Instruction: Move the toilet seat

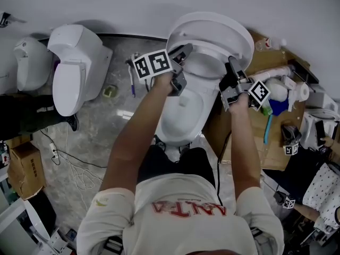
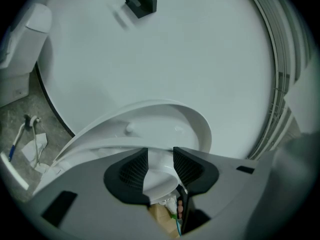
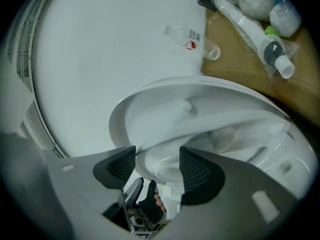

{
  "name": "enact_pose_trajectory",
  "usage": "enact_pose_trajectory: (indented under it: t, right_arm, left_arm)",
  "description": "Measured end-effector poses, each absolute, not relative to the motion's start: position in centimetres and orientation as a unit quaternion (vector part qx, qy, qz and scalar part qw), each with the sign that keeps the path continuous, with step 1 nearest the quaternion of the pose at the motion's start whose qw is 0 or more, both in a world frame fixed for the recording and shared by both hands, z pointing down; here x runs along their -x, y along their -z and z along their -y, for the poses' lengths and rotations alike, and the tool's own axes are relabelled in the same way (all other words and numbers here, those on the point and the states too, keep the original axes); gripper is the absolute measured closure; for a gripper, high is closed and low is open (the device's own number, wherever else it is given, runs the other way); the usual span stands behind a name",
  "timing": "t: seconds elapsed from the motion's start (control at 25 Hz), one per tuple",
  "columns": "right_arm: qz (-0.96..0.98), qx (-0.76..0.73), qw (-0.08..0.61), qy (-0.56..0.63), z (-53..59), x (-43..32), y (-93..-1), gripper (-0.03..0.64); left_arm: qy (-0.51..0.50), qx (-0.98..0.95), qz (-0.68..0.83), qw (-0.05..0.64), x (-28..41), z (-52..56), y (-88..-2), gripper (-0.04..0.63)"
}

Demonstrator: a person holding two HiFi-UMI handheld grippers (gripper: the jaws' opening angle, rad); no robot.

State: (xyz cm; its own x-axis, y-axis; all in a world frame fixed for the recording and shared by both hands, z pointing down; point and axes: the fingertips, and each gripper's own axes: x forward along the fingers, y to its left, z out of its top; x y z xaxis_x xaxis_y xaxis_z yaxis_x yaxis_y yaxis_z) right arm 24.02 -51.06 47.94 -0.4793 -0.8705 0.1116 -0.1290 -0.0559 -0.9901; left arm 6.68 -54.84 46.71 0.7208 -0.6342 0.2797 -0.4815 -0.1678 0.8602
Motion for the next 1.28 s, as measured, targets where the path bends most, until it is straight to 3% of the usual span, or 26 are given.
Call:
enact_pose_trajectory:
  t: [0.24, 0.36, 0.44, 0.76, 1.0, 1.28]
  right_arm:
    - [-0.670, 0.403, 0.260, 0.567, 48.3, -22.3, -46.0, 0.418]
    - [-0.728, 0.418, 0.183, 0.512, 46.0, -20.3, -44.6, 0.558]
    - [-0.752, 0.432, 0.137, 0.478, 44.3, -18.9, -43.5, 0.611]
    - [-0.837, 0.457, 0.025, 0.301, 39.2, -14.5, -35.9, 0.614]
    - [-0.861, 0.462, 0.019, 0.214, 35.5, -13.1, -29.4, 0.614]
    - [-0.880, 0.453, 0.023, 0.145, 31.5, -11.3, -23.1, 0.614]
  left_arm:
    - [0.045, -0.783, 0.363, 0.504, -5.5, 50.3, -46.2, 0.449]
    - [0.026, -0.804, 0.396, 0.443, -3.2, 47.4, -44.6, 0.543]
    - [0.016, -0.818, 0.413, 0.399, -1.7, 45.6, -42.9, 0.561]
    - [-0.002, -0.849, 0.454, 0.270, 3.2, 38.9, -34.6, 0.578]
    - [0.008, -0.862, 0.465, 0.201, 5.5, 34.6, -28.0, 0.578]
    - [0.020, -0.863, 0.475, 0.171, 7.5, 31.0, -23.4, 0.578]
